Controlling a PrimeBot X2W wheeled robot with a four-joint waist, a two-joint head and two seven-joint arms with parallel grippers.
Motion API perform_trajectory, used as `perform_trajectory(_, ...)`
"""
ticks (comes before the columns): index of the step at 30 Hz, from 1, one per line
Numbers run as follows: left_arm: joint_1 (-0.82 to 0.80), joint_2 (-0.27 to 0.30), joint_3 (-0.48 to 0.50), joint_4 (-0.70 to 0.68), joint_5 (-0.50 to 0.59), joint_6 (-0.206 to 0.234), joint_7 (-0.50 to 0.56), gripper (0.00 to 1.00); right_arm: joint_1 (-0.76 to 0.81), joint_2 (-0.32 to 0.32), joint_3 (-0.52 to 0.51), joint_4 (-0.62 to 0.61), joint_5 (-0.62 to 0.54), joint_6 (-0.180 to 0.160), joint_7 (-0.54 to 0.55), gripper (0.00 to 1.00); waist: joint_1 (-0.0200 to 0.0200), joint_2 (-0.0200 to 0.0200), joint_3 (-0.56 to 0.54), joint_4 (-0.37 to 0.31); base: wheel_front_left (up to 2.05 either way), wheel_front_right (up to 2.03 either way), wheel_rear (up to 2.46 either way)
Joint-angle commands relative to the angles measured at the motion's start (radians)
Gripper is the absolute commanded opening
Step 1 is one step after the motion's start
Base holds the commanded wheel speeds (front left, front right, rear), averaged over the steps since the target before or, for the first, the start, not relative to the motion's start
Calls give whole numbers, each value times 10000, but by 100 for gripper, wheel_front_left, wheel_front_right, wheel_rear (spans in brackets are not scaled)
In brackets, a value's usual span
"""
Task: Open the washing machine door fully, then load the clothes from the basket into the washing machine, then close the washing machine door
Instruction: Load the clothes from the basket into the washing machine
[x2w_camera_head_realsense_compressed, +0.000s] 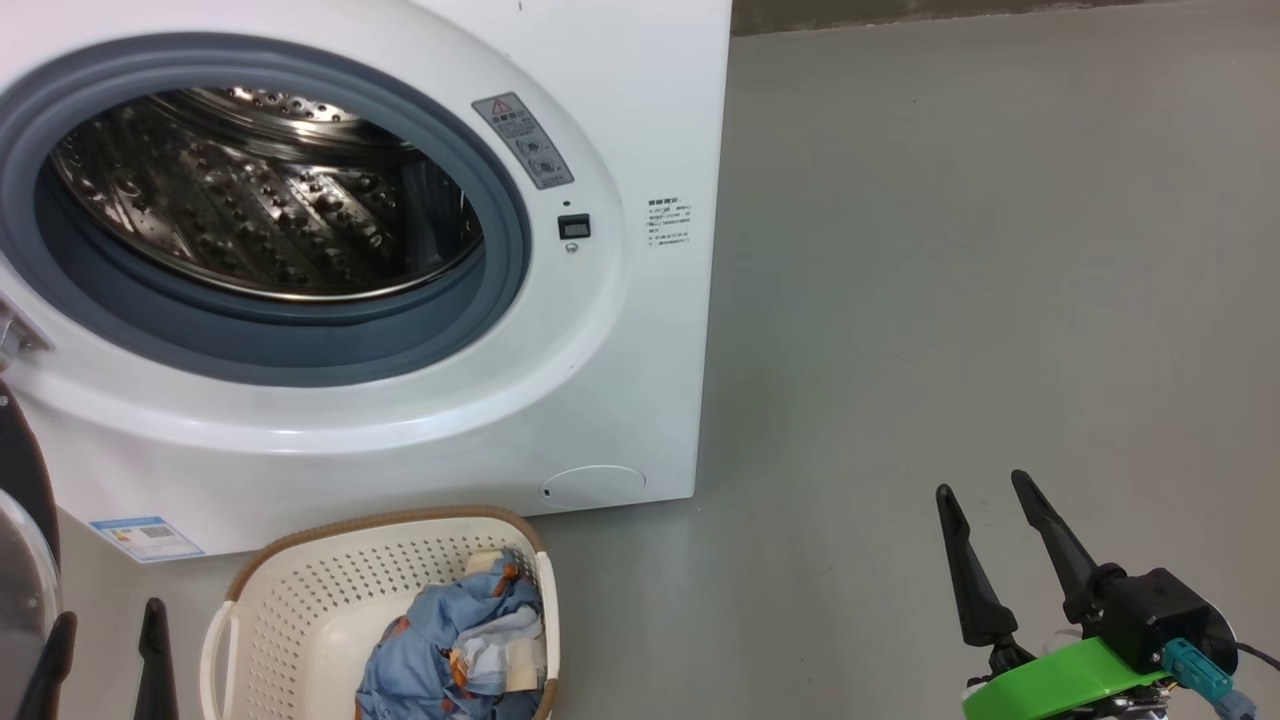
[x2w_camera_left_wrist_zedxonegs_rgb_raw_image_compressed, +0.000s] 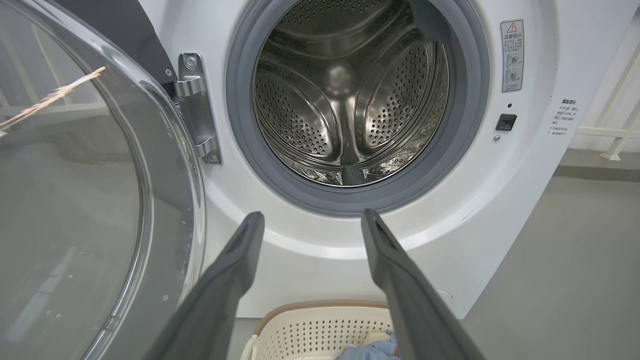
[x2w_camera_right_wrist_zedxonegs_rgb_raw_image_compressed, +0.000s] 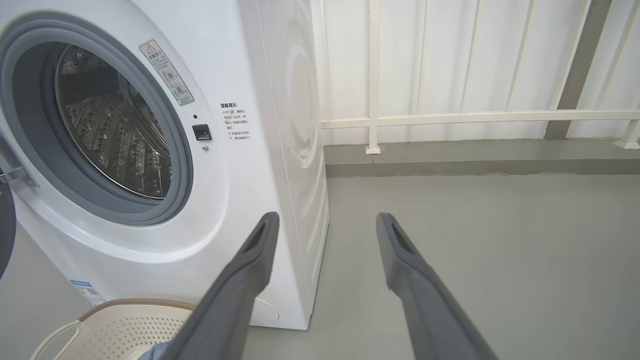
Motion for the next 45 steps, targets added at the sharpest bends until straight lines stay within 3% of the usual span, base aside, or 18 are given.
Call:
perform_trajectory(1, -384, 197, 365, -178, -58, 52, -23, 100, -121, -31, 254, -236, 138, 62, -47, 100, 0, 0, 5, 3, 0, 0, 0)
perform_trajectory(13, -392, 279, 265, -164, -230, 52, -23, 100, -136, -31, 286, -261, 165, 62, -47, 100, 0, 0, 162, 15, 0, 0, 0)
perform_trajectory(22, -500, 658, -222, -20, -927, 52, -23, 100, -273, -31, 488, -409, 360, 62, -47, 100, 0, 0, 1048, -179, 0, 0, 0)
perform_trajectory(29, -914, 1332, -1170, 660, -1657, 52, -23, 100, -403, -31, 704, -656, 508, 62, -48, 100, 0, 0, 2140, -414, 0, 0, 0)
perform_trajectory(45, -2279, 3490, -3322, 1459, -3795, 52, -23, 100, -734, -31, 1105, -1601, 652, 62, -48, 100, 0, 0, 4589, -1441, 0, 0, 0)
